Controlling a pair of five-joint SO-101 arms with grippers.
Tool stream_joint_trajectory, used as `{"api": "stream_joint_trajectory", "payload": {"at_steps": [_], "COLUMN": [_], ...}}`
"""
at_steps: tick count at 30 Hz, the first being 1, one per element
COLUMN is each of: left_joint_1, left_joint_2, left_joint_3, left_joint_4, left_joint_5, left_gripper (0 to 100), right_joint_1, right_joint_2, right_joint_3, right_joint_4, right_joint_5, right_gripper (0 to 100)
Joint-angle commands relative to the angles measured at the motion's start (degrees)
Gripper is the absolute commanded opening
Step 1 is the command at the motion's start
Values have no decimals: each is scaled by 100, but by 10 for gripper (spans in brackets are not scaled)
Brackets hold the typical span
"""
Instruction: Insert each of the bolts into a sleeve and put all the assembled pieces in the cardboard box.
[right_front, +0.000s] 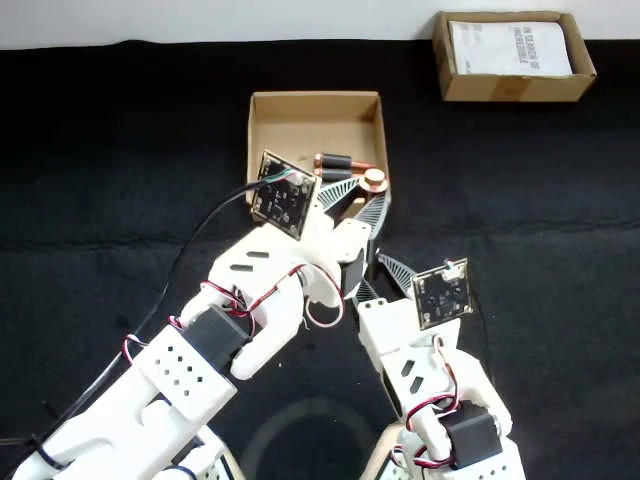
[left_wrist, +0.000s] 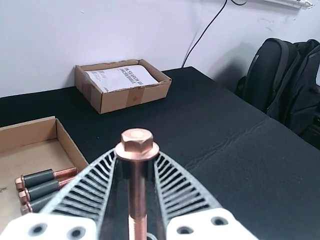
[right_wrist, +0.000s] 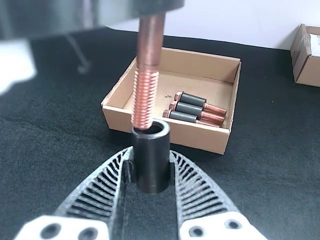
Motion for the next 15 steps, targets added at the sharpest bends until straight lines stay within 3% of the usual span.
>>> {"api": "stream_joint_trajectory", "payload": {"at_steps": [1,15], "left_joint_1": [84,75], "left_joint_2": [4,13], "left_joint_3": [-330,-321], "left_joint_4": [26,9], "left_joint_5": [53,62], "left_gripper": [8,9], "right_joint_1": [57,57], "right_joint_2": [4,4], "right_joint_3": [-145,-145], "right_joint_4": [-84,-84], "right_joint_5": [-18,-18], "right_gripper": [7,7]}}
